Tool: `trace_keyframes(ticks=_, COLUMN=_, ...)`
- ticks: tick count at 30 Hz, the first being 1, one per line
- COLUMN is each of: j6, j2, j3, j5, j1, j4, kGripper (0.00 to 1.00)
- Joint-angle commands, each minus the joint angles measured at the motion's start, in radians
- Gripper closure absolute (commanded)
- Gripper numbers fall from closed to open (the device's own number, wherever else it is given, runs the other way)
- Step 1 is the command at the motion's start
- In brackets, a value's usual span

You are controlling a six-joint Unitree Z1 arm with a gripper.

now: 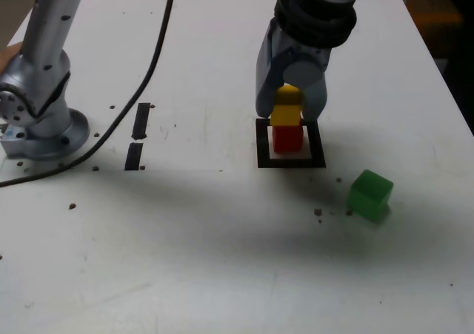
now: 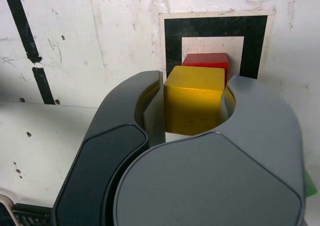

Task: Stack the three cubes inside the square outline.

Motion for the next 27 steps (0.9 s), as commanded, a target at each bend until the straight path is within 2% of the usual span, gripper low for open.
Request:
trace_keyframes(ticks=1, j6=-0.005, j2=0.01, j3=-0.005, j5=0.001, j1=0.002, j4=0.0, kGripper=0.95)
trace_keyframes(ticks=7, j6=-0.011, j2=0.013, j3=-0.009, j5=0.01, j1=0.002, j4=-0.001, kGripper=0.95)
trace_keyframes(ticks=10, j6=-0.013, j2=0.015, j3=-0.01, j5=0.013, j1=0.002, j4=-0.002, kGripper=0.9)
trace_keyframes(ticks=18, j6=-0.014, j2=0.027, j3=-0.013, j5=0.005, j1=0.005, j4=-0.014, kGripper=0.62)
trace_keyframes(ticks=27, j6=-0.014, j2=0.04, j3=-0.017, j5=0.008, j1=0.005, j4=-0.013, kGripper=0.24)
